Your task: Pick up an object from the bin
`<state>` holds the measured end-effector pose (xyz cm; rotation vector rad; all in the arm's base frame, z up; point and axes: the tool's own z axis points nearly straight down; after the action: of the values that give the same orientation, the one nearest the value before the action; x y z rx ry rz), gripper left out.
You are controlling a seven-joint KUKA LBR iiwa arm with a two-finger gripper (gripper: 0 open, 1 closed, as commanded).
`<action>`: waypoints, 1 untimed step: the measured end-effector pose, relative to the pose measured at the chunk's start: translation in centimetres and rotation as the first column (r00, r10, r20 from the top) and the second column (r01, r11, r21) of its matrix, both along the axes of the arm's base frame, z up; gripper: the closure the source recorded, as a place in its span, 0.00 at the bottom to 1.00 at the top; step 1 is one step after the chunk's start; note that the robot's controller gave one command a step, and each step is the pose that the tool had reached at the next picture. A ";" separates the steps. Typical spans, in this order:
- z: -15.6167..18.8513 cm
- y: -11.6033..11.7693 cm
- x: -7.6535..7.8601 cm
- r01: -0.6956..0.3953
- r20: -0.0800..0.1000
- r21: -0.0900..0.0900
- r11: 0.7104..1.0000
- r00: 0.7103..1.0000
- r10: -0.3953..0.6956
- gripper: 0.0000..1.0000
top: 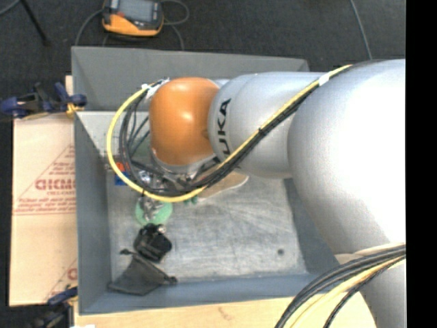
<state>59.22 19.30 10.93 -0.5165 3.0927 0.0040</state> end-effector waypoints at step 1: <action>0.0 0.0 0.0 0.000 0.000 0.000 1.000 1.000 0.000 1.00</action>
Offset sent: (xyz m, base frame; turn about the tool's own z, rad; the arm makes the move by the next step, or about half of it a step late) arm 0.0132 0.0388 -0.0008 -0.2549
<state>59.22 19.30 10.91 -0.5160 3.0931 0.0040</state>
